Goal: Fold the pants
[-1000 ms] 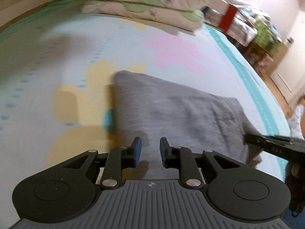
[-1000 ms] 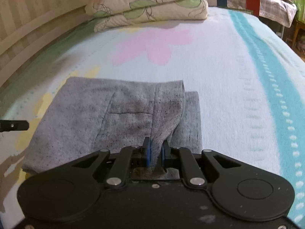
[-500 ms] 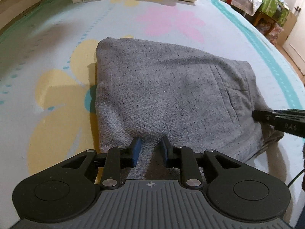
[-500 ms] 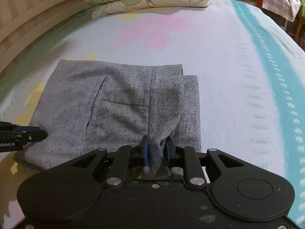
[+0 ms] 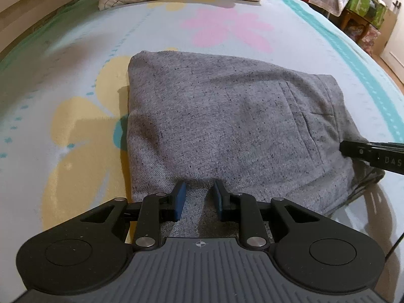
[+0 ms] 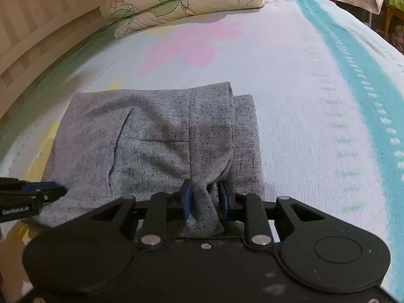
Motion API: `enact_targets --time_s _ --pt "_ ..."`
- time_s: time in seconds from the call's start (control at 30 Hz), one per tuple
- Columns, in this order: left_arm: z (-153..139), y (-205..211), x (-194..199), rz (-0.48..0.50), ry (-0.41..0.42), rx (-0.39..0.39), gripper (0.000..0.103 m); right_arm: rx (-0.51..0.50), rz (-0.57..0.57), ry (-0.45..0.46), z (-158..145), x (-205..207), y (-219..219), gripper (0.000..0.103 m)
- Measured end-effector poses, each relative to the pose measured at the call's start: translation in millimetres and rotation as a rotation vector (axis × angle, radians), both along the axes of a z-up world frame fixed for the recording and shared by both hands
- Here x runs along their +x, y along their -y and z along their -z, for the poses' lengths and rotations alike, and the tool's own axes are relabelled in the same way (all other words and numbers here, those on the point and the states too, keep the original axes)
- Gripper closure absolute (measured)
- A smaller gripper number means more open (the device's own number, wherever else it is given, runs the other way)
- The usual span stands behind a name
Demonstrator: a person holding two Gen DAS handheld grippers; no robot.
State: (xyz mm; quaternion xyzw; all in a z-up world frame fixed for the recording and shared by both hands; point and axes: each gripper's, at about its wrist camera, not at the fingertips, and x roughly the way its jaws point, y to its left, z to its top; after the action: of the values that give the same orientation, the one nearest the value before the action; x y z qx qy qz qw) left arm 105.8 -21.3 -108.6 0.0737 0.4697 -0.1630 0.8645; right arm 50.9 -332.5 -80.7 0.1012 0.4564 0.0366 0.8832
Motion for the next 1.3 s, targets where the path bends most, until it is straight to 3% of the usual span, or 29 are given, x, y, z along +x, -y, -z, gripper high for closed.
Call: enact_targets --time_s 0.33,0.6,0.83,1.07,1.3 --pt "0.9 -2.4 -4.7 -0.01 0.043 -0.023 0.079 -0.042 0.031 0.037 -1.3 -11.2 -8.6 0.078" --pt "-3.4 -5.0 -37.4 -0.013 0.159 -0.019 0.079 -0.184 0.009 0.117 -2.2 -30.3 -29.7 0.072" --pt "-0.8 -18.0 -57.4 0.008 0.164 -0.038 0.079 -0.139 0.023 0.108 -3.9 -30.8 -20.7 0.071" --pt "0.3 -16.0 -74.0 0.049 0.2 0.005 0.079 -0.126 0.039 0.108 -4.6 -32.6 -21.0 0.068" --pt "-24.8 -32.1 -85.8 0.007 0.295 -0.041 0.079 -0.179 0.061 0.127 -18.1 -31.1 -23.1 0.065"
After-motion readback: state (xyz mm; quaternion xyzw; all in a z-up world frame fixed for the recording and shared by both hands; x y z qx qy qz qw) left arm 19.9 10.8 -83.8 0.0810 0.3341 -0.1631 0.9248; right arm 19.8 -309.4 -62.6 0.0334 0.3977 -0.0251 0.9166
